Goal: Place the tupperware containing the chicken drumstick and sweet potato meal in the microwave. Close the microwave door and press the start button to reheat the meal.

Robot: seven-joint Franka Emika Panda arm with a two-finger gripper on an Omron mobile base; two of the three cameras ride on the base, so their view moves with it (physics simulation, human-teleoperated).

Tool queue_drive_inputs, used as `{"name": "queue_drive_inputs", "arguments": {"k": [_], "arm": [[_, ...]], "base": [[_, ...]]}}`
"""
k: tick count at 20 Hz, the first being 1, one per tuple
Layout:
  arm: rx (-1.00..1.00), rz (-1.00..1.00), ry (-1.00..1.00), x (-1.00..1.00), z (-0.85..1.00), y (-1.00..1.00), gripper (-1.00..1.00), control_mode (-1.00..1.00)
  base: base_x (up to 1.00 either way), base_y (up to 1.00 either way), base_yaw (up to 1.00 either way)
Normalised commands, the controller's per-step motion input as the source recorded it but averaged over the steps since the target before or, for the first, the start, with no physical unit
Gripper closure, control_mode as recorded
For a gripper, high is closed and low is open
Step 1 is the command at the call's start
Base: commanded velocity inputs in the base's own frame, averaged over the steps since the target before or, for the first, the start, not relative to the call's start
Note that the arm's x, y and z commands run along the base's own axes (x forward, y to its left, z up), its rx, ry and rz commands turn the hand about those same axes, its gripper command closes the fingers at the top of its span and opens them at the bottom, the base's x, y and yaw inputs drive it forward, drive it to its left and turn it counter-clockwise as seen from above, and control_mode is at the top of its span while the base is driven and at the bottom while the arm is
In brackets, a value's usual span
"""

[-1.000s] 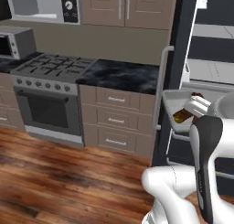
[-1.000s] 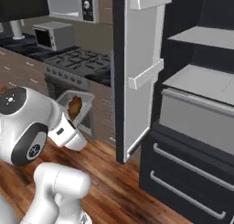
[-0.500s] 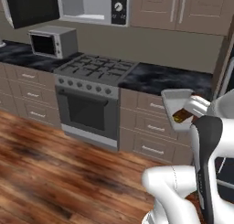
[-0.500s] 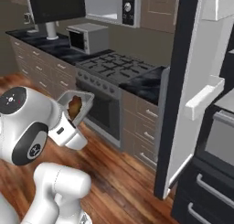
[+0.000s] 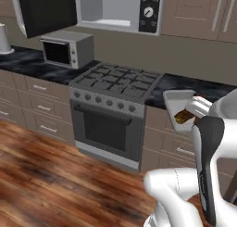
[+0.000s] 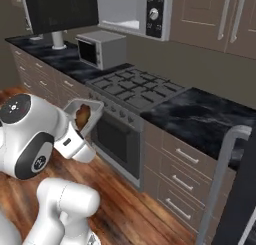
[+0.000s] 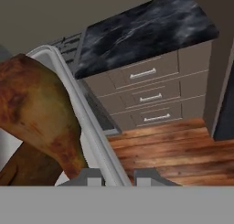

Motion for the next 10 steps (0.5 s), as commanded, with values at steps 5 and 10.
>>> {"name": "queue_drive_inputs", "arguments": {"k": [5, 10], "arm": [[0.00, 0.00, 0.00, 0.00, 0.00, 0.00, 1.00, 1.00], [0.00, 0.00, 0.00, 0.00, 0.00, 0.00, 1.00, 1.00]], "base": [[0.91, 0.51, -0.02], [0.80, 0.58, -0.12]]}}
